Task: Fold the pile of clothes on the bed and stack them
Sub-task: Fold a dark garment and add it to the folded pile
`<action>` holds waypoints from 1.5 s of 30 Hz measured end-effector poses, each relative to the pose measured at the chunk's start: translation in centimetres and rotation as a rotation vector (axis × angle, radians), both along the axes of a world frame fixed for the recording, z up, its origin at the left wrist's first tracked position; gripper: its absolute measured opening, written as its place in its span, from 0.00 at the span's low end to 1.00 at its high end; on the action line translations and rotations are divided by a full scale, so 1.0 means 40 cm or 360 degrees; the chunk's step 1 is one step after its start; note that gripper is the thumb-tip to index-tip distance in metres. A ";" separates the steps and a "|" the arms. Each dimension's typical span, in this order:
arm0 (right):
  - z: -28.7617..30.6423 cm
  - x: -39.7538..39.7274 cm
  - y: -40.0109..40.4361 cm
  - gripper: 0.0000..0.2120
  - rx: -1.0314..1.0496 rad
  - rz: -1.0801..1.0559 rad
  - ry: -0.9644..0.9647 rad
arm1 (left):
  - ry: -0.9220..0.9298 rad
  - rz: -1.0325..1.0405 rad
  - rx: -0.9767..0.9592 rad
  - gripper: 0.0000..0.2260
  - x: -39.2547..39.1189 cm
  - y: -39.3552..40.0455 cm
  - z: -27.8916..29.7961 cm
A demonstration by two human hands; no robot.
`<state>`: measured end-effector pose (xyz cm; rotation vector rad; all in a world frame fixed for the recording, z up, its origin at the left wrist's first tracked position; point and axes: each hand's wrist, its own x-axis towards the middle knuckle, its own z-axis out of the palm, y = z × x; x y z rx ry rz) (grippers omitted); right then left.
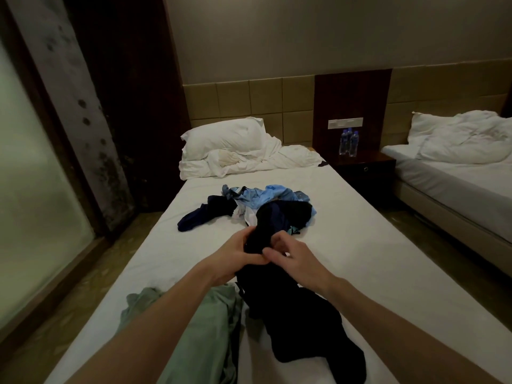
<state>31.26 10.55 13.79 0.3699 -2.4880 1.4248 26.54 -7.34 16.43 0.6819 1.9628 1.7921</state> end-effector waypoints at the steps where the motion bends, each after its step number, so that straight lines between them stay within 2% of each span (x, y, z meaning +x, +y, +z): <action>1: -0.002 0.006 -0.009 0.14 -0.0004 0.0052 -0.0082 | 0.0031 0.0041 0.0018 0.23 -0.003 -0.005 -0.004; 2: -0.009 0.005 -0.015 0.15 0.0029 0.0044 -0.0091 | 0.0049 0.0119 0.0042 0.20 -0.004 -0.009 -0.004; 5: -0.022 -0.008 -0.022 0.06 0.0166 -0.0066 0.0051 | 0.0145 0.0301 0.0033 0.12 -0.002 -0.022 -0.005; 7: -0.005 -0.011 -0.024 0.04 0.0150 -0.0113 0.0071 | 0.0226 0.0387 -0.0032 0.08 0.004 -0.029 -0.002; 9: 0.026 -0.009 -0.026 0.07 0.0025 -0.0171 0.0048 | 0.0190 0.0463 -0.0039 0.06 0.014 -0.034 0.003; 11: 0.056 -0.011 -0.021 0.14 -0.0090 -0.0258 0.0030 | 0.0127 0.0458 -0.0044 0.10 0.025 -0.041 0.006; 14: 0.089 -0.022 0.000 0.22 -0.0055 -0.0446 0.0055 | 0.0150 0.0244 -0.0170 0.08 0.035 -0.060 0.000; 17: 0.122 -0.019 0.024 0.24 0.0034 -0.0521 0.0055 | 0.0393 0.0168 -0.0408 0.15 0.025 -0.085 -0.013; 19: 0.146 -0.012 0.050 0.23 0.0111 -0.0492 0.0031 | 0.0520 0.0294 -0.0425 0.11 0.008 -0.104 -0.015; 22: 0.170 -0.002 0.092 0.23 0.0285 -0.0372 -0.0046 | 0.0367 0.0305 -0.0274 0.05 -0.001 -0.136 0.009; 25: 0.190 0.013 0.120 0.22 0.0364 -0.0340 -0.0052 | 0.0385 0.0302 -0.0332 0.10 -0.012 -0.167 0.038; 28: 0.208 0.026 0.135 0.19 0.0337 -0.0362 0.0006 | 0.0077 0.0333 -0.0090 0.16 -0.012 -0.182 0.066; 32: 0.213 0.023 0.127 0.20 0.0324 -0.0478 0.0162 | -0.0024 0.0371 -0.0024 0.14 0.013 -0.152 0.081; 34: 0.216 0.016 0.115 0.20 0.0223 -0.0531 0.0263 | 0.0308 0.0336 -0.0323 0.05 0.009 -0.147 0.067; 36: 0.224 0.009 0.112 0.21 0.0142 -0.0614 0.0312 | 0.0712 0.0237 -0.0887 0.16 -0.008 -0.168 0.048; 38: 0.232 0.005 0.122 0.20 0.0075 -0.0668 0.0313 | 0.0855 0.0174 -0.1302 0.17 -0.024 -0.192 0.026; 40: 0.230 0.001 0.142 0.18 0.0001 -0.0744 0.0312 | 0.0882 0.0107 -0.1429 0.12 -0.035 -0.214 -0.003; 42: 0.222 0.004 0.163 0.13 -0.0051 -0.0800 0.0280 | 0.0731 0.0140 -0.1217 0.10 -0.036 -0.227 -0.019; 44: 0.207 0.009 0.183 0.06 -0.0009 -0.0820 0.0190 | 0.0429 0.0221 -0.0784 0.10 -0.026 -0.221 -0.012; 45: 0.191 0.008 0.194 0.07 0.0079 -0.0811 0.0140 | 0.0258 0.0262 -0.0592 0.09 -0.021 -0.211 -0.003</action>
